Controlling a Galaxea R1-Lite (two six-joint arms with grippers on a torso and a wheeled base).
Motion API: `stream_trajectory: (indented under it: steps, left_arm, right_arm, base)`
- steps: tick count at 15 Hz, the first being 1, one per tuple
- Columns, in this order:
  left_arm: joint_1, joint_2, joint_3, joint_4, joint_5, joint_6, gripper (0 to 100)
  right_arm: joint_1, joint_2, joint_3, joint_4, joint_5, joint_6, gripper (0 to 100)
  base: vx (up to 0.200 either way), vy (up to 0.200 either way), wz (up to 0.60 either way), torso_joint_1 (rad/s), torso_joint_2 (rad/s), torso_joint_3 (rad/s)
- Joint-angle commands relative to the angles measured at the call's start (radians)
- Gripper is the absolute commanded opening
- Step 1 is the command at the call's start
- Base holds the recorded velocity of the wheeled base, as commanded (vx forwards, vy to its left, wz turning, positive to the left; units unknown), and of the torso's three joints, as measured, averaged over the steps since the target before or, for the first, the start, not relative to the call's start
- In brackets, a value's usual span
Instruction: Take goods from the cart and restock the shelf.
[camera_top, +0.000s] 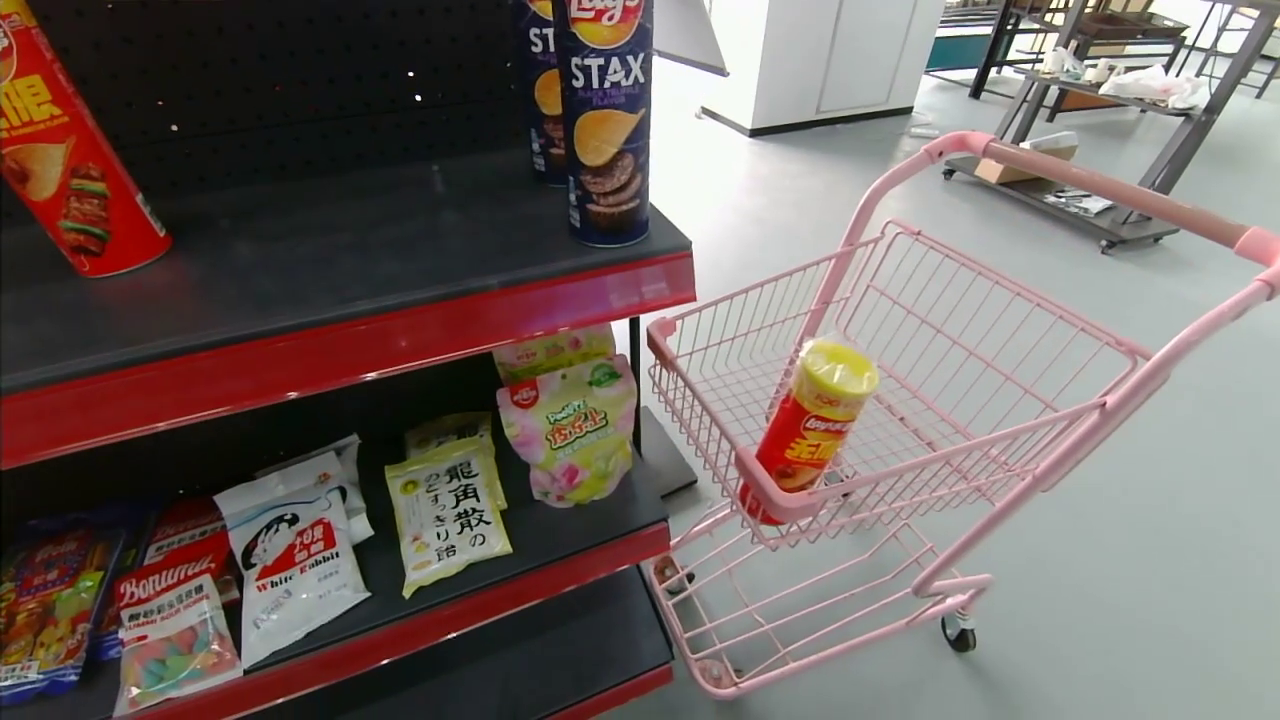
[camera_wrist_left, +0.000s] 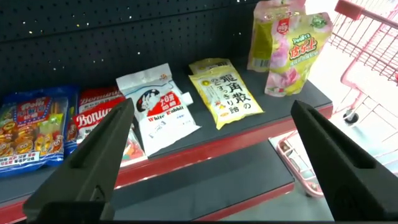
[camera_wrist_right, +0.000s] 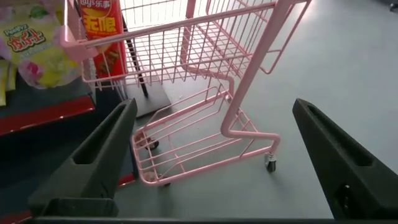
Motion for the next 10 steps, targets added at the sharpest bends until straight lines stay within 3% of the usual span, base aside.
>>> stream_trajectory:
  steps: [1,2,4,5,7,9,10]
  left_arm:
    - [0.0,0.0,0.0,0.0,0.0,0.0,100]
    - [0.0,0.0,0.0,0.0,0.0,0.0,100]
    - [0.0,0.0,0.0,0.0,0.0,0.0,100]
    - [0.0,0.0,0.0,0.0,0.0,0.001,100]
    - [0.0,0.0,0.0,0.0,0.0,0.0,100]
    - [0.0,0.0,0.0,0.0,0.0,0.0,100]
    - [0.0,0.0,0.0,0.0,0.0,0.0,100]
  right_arm:
    - [0.0,0.004,-0.021,-0.004,0.013,-0.004,100]
    - [0.048,0.19,-0.222,0.001,0.068,0.045,100]
    - [0.095,0.676,-0.732,0.003,0.074,0.295,100]
    - [0.106,0.833,-0.831,-0.004,0.097,0.289,100]
    - [0.108,1.002,-0.824,-0.059,0.108,0.215,100]
    - [0.12,1.175,-0.722,-0.28,0.191,0.19,100]
    - [0.117,1.258,-0.651,-0.422,0.286,0.184,100]
  base:
    - [0.0,0.0,0.0,0.0,0.0,0.0]
    - [0.0,0.0,0.0,0.0,0.0,0.0]
    - [0.0,0.0,0.0,0.0,0.0,0.0]
    - [0.0,0.0,0.0,0.0,0.0,0.0]
    - [0.0,0.0,0.0,0.0,0.0,0.0]
    - [0.0,0.0,0.0,0.0,0.0,0.0]
    - [0.0,0.0,0.0,0.0,0.0,0.0]
